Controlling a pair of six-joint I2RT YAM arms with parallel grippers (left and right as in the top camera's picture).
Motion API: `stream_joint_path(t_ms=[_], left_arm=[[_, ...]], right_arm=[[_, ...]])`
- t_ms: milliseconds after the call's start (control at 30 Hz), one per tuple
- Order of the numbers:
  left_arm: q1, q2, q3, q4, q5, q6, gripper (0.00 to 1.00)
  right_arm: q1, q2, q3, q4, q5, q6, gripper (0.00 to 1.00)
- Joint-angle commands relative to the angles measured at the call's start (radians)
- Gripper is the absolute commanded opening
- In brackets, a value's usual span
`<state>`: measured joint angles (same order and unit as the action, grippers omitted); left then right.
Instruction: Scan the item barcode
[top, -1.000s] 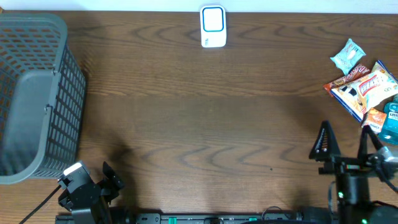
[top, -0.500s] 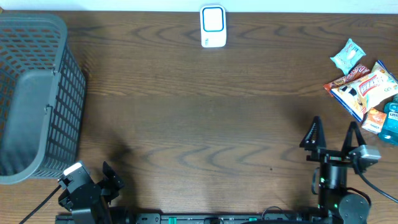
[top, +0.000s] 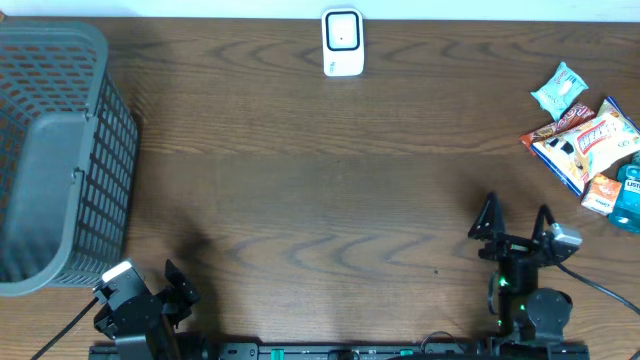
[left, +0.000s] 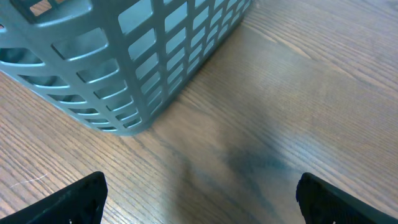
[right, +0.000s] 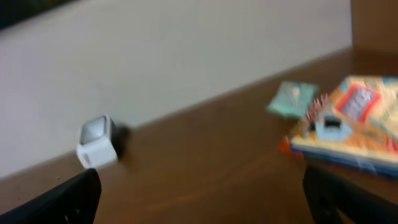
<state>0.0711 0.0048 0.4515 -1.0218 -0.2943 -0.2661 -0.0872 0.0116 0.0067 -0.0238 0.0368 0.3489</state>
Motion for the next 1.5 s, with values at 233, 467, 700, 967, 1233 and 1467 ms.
stream_joint_path(t_ms=[233,467,700,967,1233,1467], left_arm=[[0.002,-0.001,0.01,0.0,-0.009,-0.009,0.97],[0.002,-0.001,0.01,0.0,-0.009,-0.009,0.98],[0.002,-0.001,0.01,0.0,-0.009,-0.009,0.97],[0.002,-0.002,0.01,0.008,-0.002,-0.01,0.97],[-0.007,-0.002,-0.045,0.382,0.171,-0.009,0.97],[-0.008,-0.002,-0.188,0.713,0.183,-0.009,0.97]], right_arm=[[0.004,-0.005,-0.001,-0.047,0.01,0.002,0.99],[0.004,-0.005,-0.001,-0.047,0.01,0.002,0.99],[0.004,-0.005,-0.001,-0.047,0.01,0.002,0.99],[0.004,-0.005,-0.001,-0.047,0.01,0.002,0.99],[0.004,-0.005,-0.001,-0.047,0.01,0.002,0.99],[0.004,-0.005,-0.001,-0.047,0.01,0.003,0.99]])
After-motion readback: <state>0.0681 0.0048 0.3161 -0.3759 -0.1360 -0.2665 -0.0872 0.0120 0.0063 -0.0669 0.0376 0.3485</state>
